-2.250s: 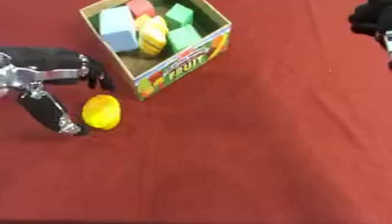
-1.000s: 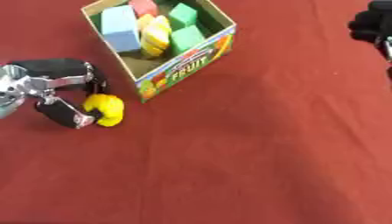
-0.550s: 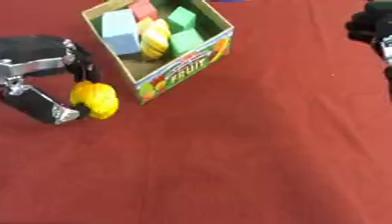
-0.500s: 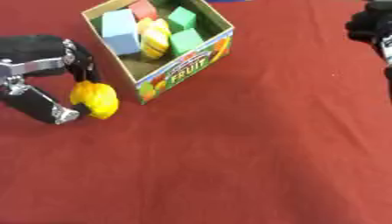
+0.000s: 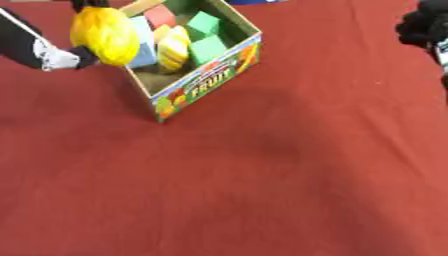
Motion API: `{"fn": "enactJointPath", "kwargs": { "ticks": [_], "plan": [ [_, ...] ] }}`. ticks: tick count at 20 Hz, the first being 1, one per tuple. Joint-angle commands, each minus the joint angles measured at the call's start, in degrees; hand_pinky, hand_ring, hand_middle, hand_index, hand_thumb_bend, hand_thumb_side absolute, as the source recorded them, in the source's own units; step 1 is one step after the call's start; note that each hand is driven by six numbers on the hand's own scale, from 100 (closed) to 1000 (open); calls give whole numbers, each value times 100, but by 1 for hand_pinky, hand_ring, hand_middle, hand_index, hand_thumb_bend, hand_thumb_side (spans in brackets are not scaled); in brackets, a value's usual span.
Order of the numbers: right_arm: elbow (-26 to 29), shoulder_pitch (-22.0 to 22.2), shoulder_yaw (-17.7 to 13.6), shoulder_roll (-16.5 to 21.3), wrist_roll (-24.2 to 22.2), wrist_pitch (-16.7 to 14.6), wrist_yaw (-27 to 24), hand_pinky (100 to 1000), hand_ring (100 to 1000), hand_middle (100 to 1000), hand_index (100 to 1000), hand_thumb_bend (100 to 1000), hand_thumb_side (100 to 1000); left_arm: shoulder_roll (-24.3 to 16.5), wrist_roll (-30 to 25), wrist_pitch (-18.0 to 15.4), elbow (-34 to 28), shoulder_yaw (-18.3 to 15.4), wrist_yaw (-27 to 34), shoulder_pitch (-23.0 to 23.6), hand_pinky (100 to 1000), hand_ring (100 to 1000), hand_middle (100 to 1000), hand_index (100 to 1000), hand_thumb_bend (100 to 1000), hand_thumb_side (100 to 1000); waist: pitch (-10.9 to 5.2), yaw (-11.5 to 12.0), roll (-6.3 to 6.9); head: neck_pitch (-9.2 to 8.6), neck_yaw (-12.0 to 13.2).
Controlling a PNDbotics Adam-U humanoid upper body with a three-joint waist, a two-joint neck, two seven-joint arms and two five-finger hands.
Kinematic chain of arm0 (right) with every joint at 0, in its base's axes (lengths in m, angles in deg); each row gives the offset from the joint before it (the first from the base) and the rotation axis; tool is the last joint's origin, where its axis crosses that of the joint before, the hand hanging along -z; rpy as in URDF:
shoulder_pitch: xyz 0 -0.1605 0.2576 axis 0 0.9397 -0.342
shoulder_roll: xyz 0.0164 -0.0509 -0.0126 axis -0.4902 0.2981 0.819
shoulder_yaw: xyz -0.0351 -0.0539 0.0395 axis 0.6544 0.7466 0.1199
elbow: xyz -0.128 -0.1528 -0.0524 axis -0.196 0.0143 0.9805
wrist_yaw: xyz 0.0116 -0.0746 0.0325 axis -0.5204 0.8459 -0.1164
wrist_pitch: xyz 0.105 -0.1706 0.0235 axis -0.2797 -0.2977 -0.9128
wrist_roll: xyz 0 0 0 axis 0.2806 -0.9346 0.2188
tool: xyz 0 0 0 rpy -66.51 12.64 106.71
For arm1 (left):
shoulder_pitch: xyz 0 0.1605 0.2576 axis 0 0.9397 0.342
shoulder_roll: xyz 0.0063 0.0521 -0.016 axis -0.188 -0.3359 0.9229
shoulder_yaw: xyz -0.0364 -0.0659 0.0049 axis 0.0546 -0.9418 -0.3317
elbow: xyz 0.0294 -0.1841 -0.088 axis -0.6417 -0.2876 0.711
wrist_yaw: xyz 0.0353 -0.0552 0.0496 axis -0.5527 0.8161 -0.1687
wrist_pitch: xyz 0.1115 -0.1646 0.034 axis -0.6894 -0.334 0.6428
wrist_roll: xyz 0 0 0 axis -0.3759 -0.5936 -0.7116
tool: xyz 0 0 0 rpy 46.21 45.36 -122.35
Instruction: Pick up objects on the table and place them in the box.
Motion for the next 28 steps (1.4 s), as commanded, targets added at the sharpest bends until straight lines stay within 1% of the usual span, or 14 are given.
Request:
{"fn": "enactJointPath", "kwargs": {
  "ticks": [1,3,4,8,12,15,16,17,18,20,22,25,28],
  "plan": [
    [85,-58,-73,175,-8,5,-40,797,753,689,774,100,583,238,-30,-124,555,-118,-126,-292,693,606,581,683,440,100,-97,-31,11,-108,56],
    [85,-77,-70,168,-14,8,-46,797,753,689,774,100,583,456,-2,-246,972,-118,-287,-451,691,606,583,685,480,100,-77,-66,25,-126,89],
    [85,-87,-69,164,-17,9,-49,797,753,689,774,100,584,558,23,-326,1172,-120,-374,-518,690,605,583,685,482,100,-68,-84,31,-133,103],
    [85,-129,-59,153,-33,14,-67,797,753,689,774,100,584,921,147,-747,1979,-135,-861,-724,685,606,589,686,519,100,-28,-151,46,-162,153],
    [85,-172,-49,142,-54,16,-84,797,753,689,774,100,584,1259,286,-1139,2816,-182,-1307,-849,695,620,594,692,489,100,2,-206,41,-206,198],
    [85,-191,-45,127,-66,20,-97,797,753,689,774,100,584,1465,372,-1385,3291,-233,-1447,-898,708,637,610,706,492,100,13,-235,32,-226,225],
    [85,-194,-44,123,-69,21,-100,797,753,689,774,100,584,1516,396,-1464,3419,-249,-1485,-904,718,649,620,717,508,100,15,-243,29,-232,231],
    [85,-195,-45,119,-71,22,-102,797,753,689,774,100,584,1550,417,-1533,3520,-259,-1528,-908,720,652,622,720,511,100,15,-248,27,-236,235],
    [85,-195,-45,115,-72,23,-105,797,753,689,774,100,584,1578,430,-1595,3606,-267,-1579,-908,749,686,656,751,548,100,15,-252,25,-238,237],
    [85,-197,-43,103,-75,29,-111,797,753,690,774,100,584,1627,460,-1690,3753,-301,-1726,-910,772,727,703,783,592,100,12,-256,21,-239,243],
    [85,-198,-42,91,-79,37,-117,797,753,690,773,100,585,1667,521,-1771,3870,-357,-1923,-913,797,764,745,820,663,100,5,-259,13,-237,247],
    [85,-184,-51,80,-73,40,-121,797,753,690,773,100,585,1694,616,-1880,3967,-431,-2164,-899,811,783,764,836,692,100,-9,-260,-2,-232,246],
    [85,-171,-52,71,-70,46,-128,797,753,689,773,100,584,1689,685,-1928,3946,-477,-2279,-888,822,799,782,850,706,100,-33,-246,-17,-209,240]
  ]
}}
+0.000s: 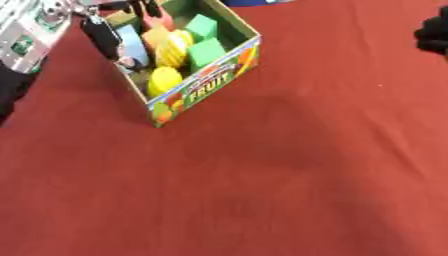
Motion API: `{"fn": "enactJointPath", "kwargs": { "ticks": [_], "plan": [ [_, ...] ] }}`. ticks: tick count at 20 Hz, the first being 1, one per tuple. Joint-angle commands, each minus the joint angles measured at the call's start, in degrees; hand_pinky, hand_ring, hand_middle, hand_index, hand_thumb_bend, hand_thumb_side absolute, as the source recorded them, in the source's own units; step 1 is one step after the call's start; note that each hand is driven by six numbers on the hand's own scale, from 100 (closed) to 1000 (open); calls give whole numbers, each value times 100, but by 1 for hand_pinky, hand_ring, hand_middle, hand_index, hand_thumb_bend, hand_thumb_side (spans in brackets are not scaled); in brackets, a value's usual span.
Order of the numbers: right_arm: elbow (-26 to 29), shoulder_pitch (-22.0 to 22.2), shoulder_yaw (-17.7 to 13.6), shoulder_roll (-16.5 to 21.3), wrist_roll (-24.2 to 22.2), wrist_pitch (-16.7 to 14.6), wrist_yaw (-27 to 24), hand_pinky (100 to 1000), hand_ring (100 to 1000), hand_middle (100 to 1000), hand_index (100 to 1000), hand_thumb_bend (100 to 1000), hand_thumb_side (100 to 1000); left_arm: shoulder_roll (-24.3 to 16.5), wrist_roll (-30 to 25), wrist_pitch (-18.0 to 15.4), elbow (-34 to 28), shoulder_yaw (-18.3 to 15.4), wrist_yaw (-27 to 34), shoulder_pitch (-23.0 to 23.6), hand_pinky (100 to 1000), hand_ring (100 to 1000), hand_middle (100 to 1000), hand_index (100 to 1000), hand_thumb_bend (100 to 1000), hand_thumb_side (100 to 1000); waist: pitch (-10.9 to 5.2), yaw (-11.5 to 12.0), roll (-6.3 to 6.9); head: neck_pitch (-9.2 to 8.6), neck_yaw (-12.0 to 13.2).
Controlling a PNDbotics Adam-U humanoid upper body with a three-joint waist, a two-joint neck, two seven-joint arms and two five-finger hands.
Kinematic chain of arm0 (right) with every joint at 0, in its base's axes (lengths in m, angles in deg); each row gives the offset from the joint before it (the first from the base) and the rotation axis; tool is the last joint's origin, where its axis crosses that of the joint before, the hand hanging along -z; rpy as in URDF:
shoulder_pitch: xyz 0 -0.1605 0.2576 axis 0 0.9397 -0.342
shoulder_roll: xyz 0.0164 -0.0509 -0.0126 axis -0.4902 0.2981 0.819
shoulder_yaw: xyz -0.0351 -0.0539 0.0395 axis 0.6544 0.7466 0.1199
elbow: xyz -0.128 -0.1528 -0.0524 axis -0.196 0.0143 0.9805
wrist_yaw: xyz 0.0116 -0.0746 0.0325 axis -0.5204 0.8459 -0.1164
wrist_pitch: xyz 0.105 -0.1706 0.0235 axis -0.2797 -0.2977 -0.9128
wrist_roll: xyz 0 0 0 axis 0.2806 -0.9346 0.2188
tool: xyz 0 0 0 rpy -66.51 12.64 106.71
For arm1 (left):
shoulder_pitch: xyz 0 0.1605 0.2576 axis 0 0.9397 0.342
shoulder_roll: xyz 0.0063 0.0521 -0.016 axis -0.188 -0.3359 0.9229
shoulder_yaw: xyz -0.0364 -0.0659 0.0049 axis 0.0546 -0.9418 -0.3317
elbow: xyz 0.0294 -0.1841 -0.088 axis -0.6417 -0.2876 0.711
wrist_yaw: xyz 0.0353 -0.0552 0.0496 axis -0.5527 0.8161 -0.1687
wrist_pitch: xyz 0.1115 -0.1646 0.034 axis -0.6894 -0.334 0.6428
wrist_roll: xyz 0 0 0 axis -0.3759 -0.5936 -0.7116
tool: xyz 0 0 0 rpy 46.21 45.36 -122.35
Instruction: Pick up objects on the table and place them in the box.
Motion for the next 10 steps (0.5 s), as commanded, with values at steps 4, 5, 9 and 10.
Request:
{"fn": "enactJointPath", "kwargs": {
  "ticks": [4,5,9,10],
  "plan": [
    [85,9,-62,76,0,21,-32,797,753,686,773,100,585,-122,115,-30,-360,-188,-44,-135,806,772,750,834,620,100,-217,49,-48,-5,-8],
    [85,17,-64,78,1,23,-35,797,753,686,773,100,584,-149,118,3,-479,-205,25,-133,800,761,739,828,590,100,-233,63,-50,7,-15],
    [85,51,-78,96,17,25,-41,797,754,686,773,100,582,-358,111,205,-1142,-235,393,-50,778,723,697,795,496,100,-300,127,-59,68,-69],
    [85,59,-81,104,22,22,-40,797,754,687,773,100,582,-449,132,285,-1384,-245,492,7,771,710,684,784,471,100,-315,145,-60,84,-88]
  ]
}}
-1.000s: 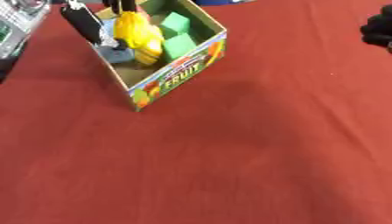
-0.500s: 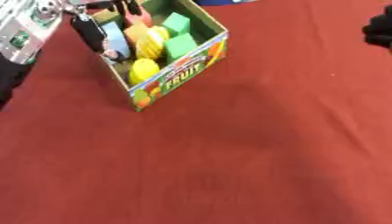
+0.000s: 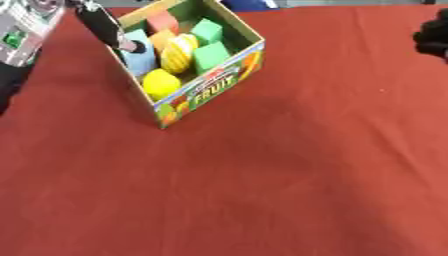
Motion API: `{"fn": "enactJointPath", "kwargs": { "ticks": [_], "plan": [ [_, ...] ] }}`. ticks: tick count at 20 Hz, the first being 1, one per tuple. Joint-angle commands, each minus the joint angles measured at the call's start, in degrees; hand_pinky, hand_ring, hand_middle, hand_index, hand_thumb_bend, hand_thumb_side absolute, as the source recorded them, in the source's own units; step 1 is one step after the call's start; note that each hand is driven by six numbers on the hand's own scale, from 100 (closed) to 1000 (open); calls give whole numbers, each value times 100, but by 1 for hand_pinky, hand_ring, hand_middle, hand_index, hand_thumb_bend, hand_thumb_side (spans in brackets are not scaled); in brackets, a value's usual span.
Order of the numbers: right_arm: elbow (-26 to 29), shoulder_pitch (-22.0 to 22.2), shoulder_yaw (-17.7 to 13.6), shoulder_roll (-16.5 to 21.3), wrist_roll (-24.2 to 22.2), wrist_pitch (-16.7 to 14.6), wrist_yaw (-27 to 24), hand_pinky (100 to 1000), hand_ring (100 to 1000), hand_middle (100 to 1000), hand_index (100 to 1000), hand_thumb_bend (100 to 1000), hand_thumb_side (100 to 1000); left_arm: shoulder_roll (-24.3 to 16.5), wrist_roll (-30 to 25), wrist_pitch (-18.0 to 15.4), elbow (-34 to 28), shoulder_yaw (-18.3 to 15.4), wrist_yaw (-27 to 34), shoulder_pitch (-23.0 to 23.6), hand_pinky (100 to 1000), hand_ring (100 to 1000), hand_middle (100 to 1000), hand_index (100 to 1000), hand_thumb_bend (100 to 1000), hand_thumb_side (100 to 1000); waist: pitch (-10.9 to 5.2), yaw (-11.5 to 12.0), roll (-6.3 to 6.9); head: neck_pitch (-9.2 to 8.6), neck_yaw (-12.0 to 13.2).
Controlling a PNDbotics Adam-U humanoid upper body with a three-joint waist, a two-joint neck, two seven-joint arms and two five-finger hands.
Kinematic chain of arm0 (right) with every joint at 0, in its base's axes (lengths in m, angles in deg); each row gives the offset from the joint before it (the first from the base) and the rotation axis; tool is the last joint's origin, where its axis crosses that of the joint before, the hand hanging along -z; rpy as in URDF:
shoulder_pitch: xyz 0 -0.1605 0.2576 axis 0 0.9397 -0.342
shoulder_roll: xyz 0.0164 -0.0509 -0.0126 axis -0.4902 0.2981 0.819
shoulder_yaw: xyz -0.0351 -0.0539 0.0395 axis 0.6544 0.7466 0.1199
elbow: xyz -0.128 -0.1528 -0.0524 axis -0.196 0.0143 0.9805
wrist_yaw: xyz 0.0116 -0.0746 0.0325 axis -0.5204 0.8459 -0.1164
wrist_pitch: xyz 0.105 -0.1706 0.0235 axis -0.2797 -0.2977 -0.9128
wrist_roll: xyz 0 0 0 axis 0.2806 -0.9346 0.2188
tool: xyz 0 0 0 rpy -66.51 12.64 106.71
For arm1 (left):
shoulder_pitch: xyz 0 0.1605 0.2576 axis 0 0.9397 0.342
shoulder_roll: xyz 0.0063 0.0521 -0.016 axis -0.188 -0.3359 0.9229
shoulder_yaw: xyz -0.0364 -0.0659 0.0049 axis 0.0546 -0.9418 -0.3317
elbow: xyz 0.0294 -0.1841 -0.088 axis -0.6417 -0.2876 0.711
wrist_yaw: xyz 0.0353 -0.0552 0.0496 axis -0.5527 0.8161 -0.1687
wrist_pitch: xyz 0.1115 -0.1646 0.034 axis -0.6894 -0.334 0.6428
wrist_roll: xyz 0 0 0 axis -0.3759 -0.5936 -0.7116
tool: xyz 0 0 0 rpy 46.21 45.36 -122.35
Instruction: Pick up objects on the table and place them in the box.
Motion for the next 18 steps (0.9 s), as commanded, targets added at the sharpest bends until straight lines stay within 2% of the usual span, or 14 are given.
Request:
{"fn": "enactJointPath", "kwargs": {
  "ticks": [1,4,6,7,9,13,16,18],
  "plan": [
    [85,7,-82,116,22,-7,-10,797,754,687,773,100,582,-412,58,233,-787,-121,325,37,768,703,678,779,455,100,-185,35,-20,64,-58],
    [85,20,-92,145,35,-22,6,798,754,687,773,100,578,-855,316,552,-1968,-333,807,484,759,677,658,773,339,100,-209,94,-21,115,-136],
    [85,12,-106,166,54,-39,36,798,755,687,774,100,574,-1173,805,865,-2898,-681,1156,963,761,671,656,783,254,100,-214,135,-31,151,-219],
    [85,-4,-116,176,72,-54,59,798,755,687,774,100,572,-1307,1157,1051,-3326,-888,1330,1242,765,673,661,792,179,100,-214,157,-38,159,-262],
    [85,-55,-124,198,116,-92,99,799,756,688,774,100,568,-1529,2024,1398,-3982,-1273,1727,1851,768,672,660,804,100,246,-213,193,-56,168,-330],
    [85,-185,-129,249,222,-182,183,801,759,692,777,100,558,-1639,3734,1390,-4219,-1821,2606,2943,771,668,653,817,100,479,-202,260,-114,169,-392],
    [85,-244,-129,262,303,-243,256,801,760,694,778,100,555,-1524,4690,1078,-4232,-2140,3195,3610,771,663,647,818,100,508,-194,288,-157,151,-419],
    [85,-253,-119,263,328,-254,283,801,760,694,778,100,555,-1523,4929,975,-4233,-2174,3365,3735,771,663,647,818,100,508,-193,288,-162,149,-419]
  ]
}}
